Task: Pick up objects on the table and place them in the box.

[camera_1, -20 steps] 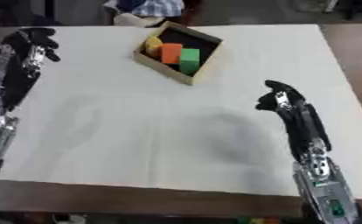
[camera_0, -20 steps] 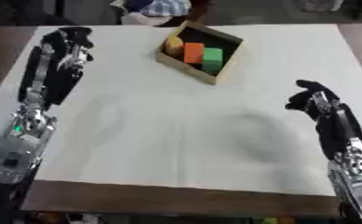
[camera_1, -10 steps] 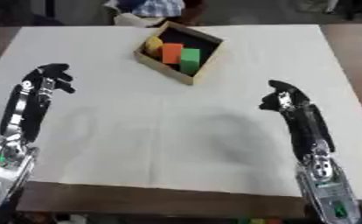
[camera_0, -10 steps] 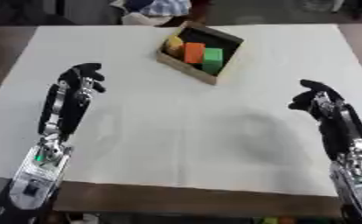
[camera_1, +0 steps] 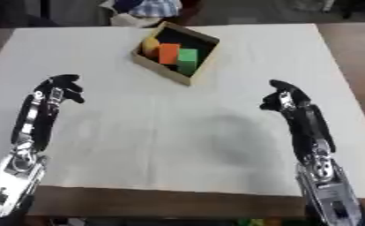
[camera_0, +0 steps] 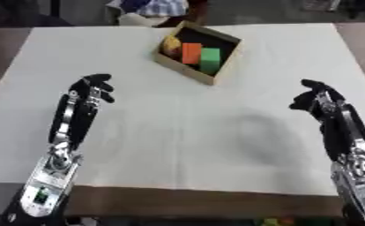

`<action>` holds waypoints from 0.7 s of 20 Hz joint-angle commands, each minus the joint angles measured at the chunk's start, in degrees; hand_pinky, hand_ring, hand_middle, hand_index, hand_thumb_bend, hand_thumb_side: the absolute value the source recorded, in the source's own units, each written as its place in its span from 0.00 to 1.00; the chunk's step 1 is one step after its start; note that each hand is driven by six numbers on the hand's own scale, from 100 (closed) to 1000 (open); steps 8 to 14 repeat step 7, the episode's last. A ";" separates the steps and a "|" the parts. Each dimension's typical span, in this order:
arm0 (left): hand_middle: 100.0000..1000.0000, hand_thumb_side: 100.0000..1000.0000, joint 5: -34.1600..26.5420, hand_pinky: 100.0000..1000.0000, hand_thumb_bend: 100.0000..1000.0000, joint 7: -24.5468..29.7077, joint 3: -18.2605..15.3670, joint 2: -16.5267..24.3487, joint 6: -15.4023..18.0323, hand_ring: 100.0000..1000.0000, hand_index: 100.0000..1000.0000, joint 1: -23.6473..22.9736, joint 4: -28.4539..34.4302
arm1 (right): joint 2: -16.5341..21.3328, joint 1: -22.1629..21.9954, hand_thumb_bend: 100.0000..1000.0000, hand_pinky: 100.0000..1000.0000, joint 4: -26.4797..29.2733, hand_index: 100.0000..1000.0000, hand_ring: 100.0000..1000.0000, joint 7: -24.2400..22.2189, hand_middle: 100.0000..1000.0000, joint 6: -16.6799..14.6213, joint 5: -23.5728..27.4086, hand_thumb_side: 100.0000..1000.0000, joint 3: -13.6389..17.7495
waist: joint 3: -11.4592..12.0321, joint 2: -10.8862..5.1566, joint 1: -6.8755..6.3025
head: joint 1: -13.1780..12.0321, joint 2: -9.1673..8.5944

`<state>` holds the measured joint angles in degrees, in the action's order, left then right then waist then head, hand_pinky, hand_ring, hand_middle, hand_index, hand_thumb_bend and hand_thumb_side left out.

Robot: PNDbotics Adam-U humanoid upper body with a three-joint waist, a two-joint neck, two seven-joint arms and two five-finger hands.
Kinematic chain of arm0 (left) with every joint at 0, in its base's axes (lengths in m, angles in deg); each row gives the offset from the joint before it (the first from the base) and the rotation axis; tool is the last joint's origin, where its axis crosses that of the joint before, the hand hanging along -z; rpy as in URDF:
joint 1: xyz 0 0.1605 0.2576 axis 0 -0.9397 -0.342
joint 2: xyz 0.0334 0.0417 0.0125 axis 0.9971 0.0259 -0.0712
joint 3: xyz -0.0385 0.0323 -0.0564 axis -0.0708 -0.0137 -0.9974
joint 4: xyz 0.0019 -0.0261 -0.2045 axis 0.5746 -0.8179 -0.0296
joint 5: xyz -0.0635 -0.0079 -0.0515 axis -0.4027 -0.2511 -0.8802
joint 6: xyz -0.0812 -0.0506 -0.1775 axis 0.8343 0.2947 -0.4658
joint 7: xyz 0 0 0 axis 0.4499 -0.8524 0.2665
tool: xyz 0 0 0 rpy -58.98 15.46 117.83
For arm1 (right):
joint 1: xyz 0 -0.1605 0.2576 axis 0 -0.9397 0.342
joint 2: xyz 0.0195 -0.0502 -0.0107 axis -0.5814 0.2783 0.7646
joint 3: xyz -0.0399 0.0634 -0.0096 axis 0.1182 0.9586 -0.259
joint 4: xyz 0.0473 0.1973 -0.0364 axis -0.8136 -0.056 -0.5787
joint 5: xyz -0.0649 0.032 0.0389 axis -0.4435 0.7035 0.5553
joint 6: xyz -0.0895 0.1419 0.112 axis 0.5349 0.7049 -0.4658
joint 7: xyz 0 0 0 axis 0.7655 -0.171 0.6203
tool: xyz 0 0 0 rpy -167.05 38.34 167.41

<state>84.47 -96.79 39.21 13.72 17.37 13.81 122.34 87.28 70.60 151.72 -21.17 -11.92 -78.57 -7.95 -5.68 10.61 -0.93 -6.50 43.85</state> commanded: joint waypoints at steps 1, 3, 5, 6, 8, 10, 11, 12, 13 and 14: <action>0.48 0.88 -0.58 0.67 0.00 0.25 0.19 0.13 0.10 0.44 0.71 0.23 0.46 | 0.55 0.64 0.00 0.69 1.27 0.78 0.53 0.19 0.48 -0.06 0.29 0.80 0.26 | -0.12 -0.65 0.37 | 0.09 0.27; 0.48 0.88 -0.68 0.67 0.00 0.34 0.26 0.06 0.11 0.44 0.71 0.20 0.37 | 0.53 0.61 0.00 0.69 1.26 0.78 0.53 0.21 0.48 -0.04 0.26 0.80 0.30 | -0.18 -0.70 0.41 | 0.09 0.27; 0.48 0.88 -0.82 0.67 0.00 0.31 0.25 -0.07 0.10 0.44 0.71 0.10 0.24 | 0.55 0.70 0.00 0.69 1.26 0.78 0.53 0.23 0.48 -0.04 0.20 0.80 0.31 | -0.17 -0.73 0.43 | 0.00 0.27; 0.48 0.88 -0.90 0.67 0.00 0.29 0.26 -0.11 0.09 0.44 0.71 0.06 0.19 | 0.53 0.72 0.00 0.69 1.27 0.78 0.53 0.24 0.48 -0.05 0.19 0.80 0.33 | -0.16 -0.72 0.43 | -0.01 0.27; 0.48 0.88 -0.96 0.67 0.00 0.28 0.29 -0.14 0.09 0.44 0.71 0.03 0.15 | 0.51 0.70 0.00 0.69 1.28 0.78 0.53 0.25 0.48 -0.05 0.18 0.80 0.33 | -0.15 -0.73 0.44 | -0.03 0.27; 0.48 0.88 -0.96 0.67 0.00 0.28 0.29 -0.14 0.09 0.44 0.71 0.03 0.15 | 0.51 0.70 0.00 0.69 1.28 0.78 0.53 0.25 0.48 -0.05 0.18 0.80 0.33 | -0.15 -0.73 0.44 | -0.03 0.27; 0.48 0.88 -0.96 0.67 0.00 0.28 0.29 -0.14 0.09 0.44 0.71 0.03 0.15 | 0.51 0.70 0.00 0.69 1.28 0.78 0.53 0.25 0.48 -0.05 0.18 0.80 0.33 | -0.15 -0.73 0.44 | -0.03 0.27; 0.48 0.88 -0.96 0.67 0.00 0.28 0.29 -0.14 0.09 0.44 0.71 0.03 0.15 | 0.51 0.70 0.00 0.69 1.28 0.78 0.53 0.25 0.48 -0.05 0.18 0.80 0.33 | -0.15 -0.73 0.44 | -0.03 0.27; 0.48 0.88 -0.96 0.67 0.00 0.28 0.29 -0.14 0.09 0.44 0.71 0.03 0.15 | 0.51 0.70 0.00 0.69 1.28 0.78 0.53 0.25 0.48 -0.05 0.18 0.80 0.33 | -0.15 -0.73 0.44 | -0.03 0.27; 0.48 0.88 -0.96 0.67 0.00 0.28 0.29 -0.14 0.09 0.44 0.71 0.03 0.15 | 0.51 0.70 0.00 0.69 1.28 0.78 0.53 0.25 0.48 -0.05 0.18 0.80 0.33 | -0.15 -0.73 0.44 | -0.03 0.27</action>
